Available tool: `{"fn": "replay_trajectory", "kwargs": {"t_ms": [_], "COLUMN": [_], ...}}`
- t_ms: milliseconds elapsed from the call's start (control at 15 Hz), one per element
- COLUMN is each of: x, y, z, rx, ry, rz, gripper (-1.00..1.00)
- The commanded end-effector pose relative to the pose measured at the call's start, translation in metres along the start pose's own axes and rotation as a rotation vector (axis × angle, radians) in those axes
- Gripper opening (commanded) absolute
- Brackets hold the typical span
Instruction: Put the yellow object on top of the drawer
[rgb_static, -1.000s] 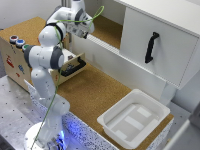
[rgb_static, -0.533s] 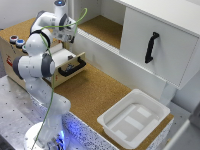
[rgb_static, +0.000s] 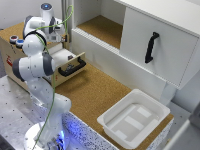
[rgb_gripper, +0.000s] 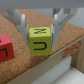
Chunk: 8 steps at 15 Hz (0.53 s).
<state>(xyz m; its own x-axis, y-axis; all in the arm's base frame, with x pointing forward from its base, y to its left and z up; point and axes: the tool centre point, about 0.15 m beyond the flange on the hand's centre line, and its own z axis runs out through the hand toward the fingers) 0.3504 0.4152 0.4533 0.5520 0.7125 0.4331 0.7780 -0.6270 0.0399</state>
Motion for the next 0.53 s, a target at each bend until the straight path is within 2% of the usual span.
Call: {"fn": "replay_trajectory", "kwargs": {"t_ms": [0, 200, 400, 467], "x": [0.04, 0.044, 0.037, 0.034], "y": [0.007, 0.003, -0.002, -0.005], "z": [0.025, 0.023, 0.03, 0.03], "rx": [0.115, 0.184, 0.211, 0.207], "ry": [-0.021, -0.067, -0.106, -0.115], "rz": [-0.169, -0.283, -0.331, -0.342], "gripper": [-1.0, -1.0, -1.0, 1.0]}}
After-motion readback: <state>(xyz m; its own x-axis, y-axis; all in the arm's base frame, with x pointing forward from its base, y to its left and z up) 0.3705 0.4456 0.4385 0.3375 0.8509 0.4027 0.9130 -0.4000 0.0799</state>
